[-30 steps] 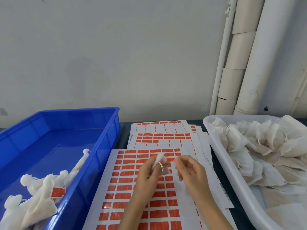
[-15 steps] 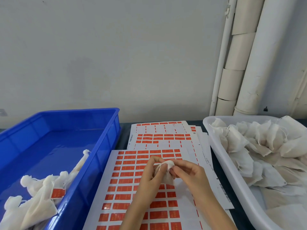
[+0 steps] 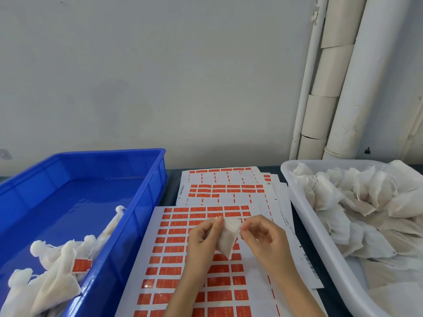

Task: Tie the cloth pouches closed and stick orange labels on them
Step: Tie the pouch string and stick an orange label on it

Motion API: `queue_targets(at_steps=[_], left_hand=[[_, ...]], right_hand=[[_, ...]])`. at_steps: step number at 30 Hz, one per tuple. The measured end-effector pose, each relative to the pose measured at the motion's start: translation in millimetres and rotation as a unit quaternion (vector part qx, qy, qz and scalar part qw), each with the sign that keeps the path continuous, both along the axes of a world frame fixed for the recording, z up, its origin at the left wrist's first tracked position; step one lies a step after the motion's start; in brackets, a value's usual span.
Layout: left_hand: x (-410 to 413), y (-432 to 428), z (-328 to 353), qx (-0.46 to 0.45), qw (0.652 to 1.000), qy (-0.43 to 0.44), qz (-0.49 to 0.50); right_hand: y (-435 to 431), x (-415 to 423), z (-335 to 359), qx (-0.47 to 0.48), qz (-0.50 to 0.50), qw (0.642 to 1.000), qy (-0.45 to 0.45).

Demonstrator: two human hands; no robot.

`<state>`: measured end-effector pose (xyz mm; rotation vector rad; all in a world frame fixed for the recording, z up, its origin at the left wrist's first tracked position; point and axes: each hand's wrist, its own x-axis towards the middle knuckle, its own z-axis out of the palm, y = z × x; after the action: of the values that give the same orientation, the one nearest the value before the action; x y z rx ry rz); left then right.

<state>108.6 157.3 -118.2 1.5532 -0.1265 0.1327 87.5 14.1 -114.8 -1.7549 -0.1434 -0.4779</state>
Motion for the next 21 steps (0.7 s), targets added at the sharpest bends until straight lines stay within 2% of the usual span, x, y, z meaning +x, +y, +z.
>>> queue_targets(at_steps=[7, 11, 18, 21], left_hand=[[-1, -4, 0, -0.006, 1.0, -0.002, 0.004], [-2, -4, 0, 0.012, 0.999, -0.037, -0.002], [-5, -3, 5, 0.011, 0.998, -0.065, -0.014], [-6, -3, 8, 0.024, 0.995, -0.081, -0.052]], right_hand=[[3, -6, -4, -0.099, -0.06, 0.991, -0.066], [6, -7, -6, -0.152, -0.088, 0.98, -0.098], [11, -6, -3, -0.1, -0.062, 0.991, -0.06], [9, -7, -1, -0.117, -0.063, 0.988, -0.073]])
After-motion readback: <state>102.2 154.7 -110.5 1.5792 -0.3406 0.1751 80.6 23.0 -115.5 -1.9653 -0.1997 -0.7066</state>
